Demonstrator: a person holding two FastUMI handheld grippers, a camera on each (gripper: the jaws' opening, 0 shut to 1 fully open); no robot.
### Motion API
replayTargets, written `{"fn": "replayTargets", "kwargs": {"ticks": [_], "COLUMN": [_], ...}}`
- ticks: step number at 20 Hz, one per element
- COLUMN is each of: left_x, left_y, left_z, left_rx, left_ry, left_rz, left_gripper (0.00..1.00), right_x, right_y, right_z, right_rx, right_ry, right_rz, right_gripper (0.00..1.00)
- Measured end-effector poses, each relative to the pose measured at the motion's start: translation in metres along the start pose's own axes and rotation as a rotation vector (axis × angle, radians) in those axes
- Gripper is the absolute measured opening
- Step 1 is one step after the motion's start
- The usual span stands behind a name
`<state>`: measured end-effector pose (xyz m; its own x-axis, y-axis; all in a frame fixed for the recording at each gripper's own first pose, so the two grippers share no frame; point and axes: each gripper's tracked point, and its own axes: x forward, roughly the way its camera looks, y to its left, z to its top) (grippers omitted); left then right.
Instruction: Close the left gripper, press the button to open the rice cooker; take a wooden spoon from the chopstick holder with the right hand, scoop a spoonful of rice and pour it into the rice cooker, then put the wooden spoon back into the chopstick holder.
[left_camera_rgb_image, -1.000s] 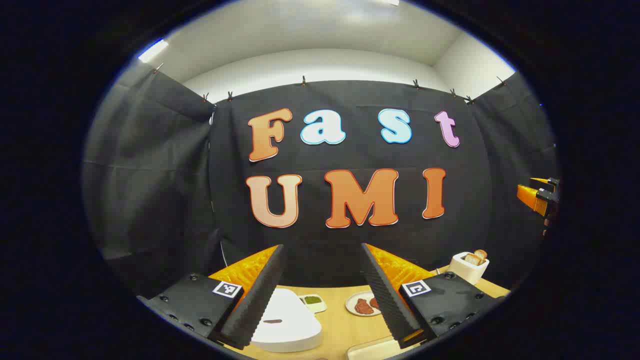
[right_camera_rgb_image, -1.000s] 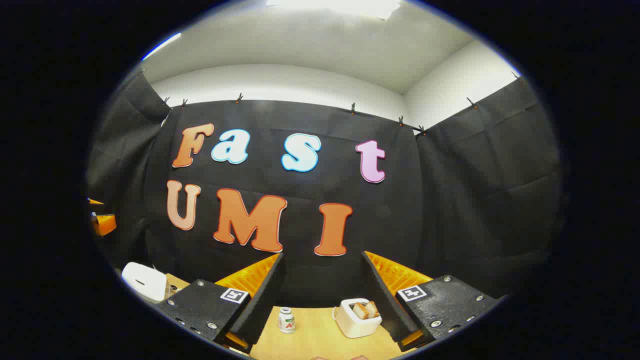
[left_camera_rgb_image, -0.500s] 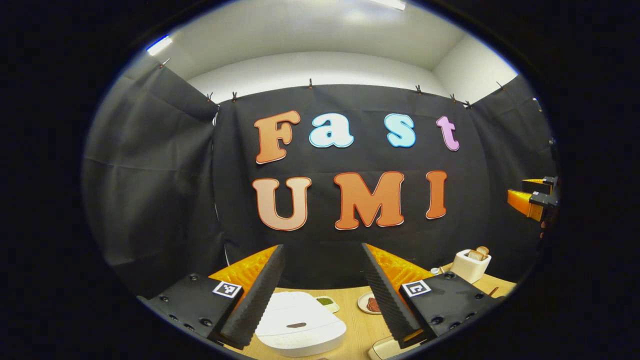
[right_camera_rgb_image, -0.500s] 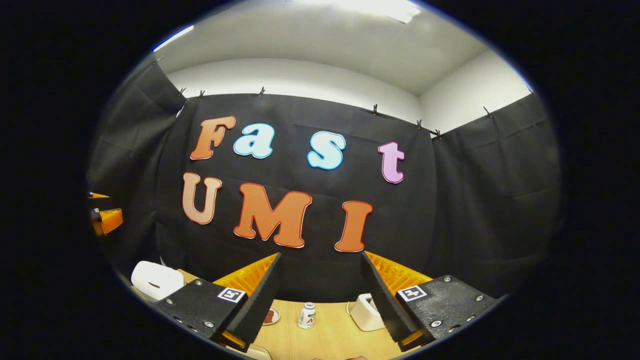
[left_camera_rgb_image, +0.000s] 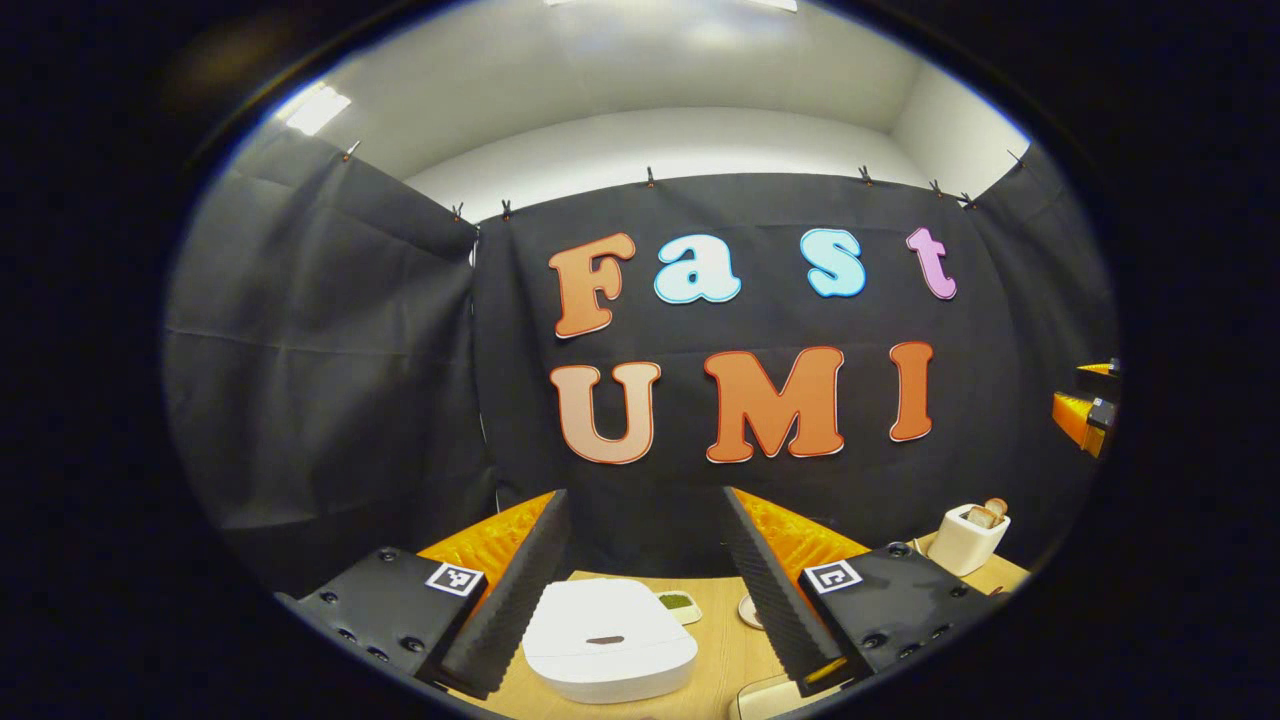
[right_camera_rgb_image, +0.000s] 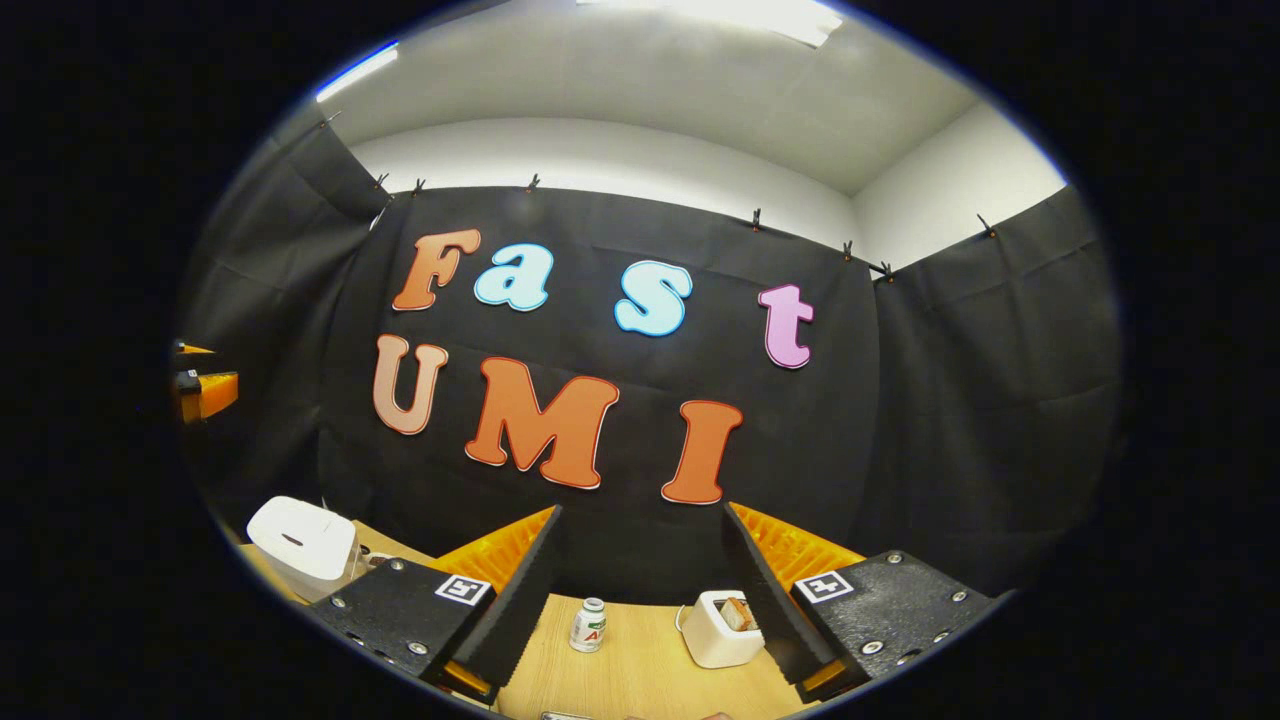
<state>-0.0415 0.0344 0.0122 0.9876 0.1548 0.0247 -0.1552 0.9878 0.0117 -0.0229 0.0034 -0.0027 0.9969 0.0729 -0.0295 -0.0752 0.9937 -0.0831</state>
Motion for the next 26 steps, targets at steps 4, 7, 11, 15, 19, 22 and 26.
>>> {"fn": "replayTargets", "kwargs": {"ticks": [4, 7, 11, 15, 19, 22, 26], "left_x": [0.008, 0.016, 0.029, 0.041, 0.045, 0.064, 0.082], "left_y": [0.009, 0.015, 0.016, 0.022, 0.031, 0.034, 0.04], "left_z": [0.004, 0.005, 0.004, -0.004, -0.011, -0.042, -0.089], "left_rx": [-0.002, -0.01, -0.011, -0.002, -0.013, -0.026, -0.11], "left_ry": [-0.015, -0.016, -0.019, 0.0, 0.036, 0.153, 0.333], "left_rz": [0.03, 0.031, 0.017, 0.04, 0.071, 0.062, 0.042], "left_gripper": [0.98, 0.98, 0.92, 0.48, 0.06, 0.05, 0.05], "right_x": [0.005, 0.005, 0.005, 0.006, 0.006, 0.007, 0.0], "right_y": [0.0, -0.001, -0.004, -0.006, -0.01, -0.013, -0.023], "right_z": [0.001, 0.0, -0.005, -0.01, -0.015, -0.019, -0.027], "right_rx": [0.02, 0.021, 0.011, 0.0, 0.004, 0.008, -0.008], "right_ry": [-0.009, -0.006, 0.005, 0.013, 0.026, 0.04, 0.058], "right_rz": [-0.004, -0.024, -0.049, -0.068, -0.089, -0.104, -0.135], "right_gripper": [0.95, 0.95, 0.95, 0.95, 0.95, 0.95, 0.95]}}
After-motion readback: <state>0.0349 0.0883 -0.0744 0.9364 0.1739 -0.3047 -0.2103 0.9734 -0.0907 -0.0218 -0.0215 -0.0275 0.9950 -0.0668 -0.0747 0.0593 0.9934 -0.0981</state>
